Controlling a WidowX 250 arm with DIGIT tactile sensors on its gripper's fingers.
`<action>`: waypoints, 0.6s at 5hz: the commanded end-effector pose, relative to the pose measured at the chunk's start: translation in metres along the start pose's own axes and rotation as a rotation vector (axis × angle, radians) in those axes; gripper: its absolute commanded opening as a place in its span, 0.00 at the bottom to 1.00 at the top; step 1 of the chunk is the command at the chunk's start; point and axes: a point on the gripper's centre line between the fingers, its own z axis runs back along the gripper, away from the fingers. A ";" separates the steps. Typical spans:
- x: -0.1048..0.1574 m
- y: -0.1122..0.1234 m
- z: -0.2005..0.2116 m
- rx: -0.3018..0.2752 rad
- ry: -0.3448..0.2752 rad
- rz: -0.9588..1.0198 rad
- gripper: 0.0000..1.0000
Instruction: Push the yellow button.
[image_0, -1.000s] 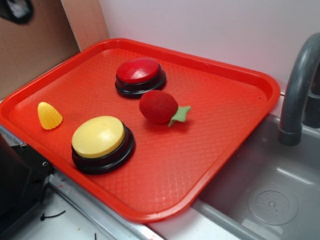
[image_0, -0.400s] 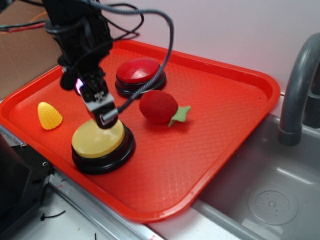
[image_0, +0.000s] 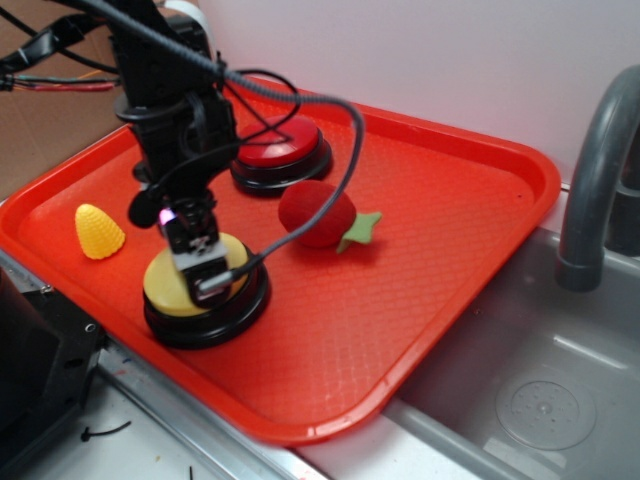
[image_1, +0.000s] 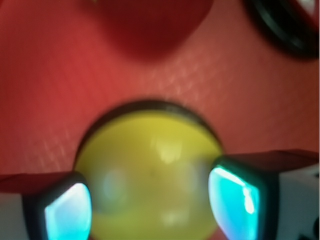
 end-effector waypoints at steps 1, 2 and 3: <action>-0.015 -0.009 0.005 -0.029 -0.058 0.009 1.00; -0.013 -0.007 -0.001 -0.077 -0.010 0.023 1.00; -0.011 -0.003 -0.008 -0.211 0.096 0.094 1.00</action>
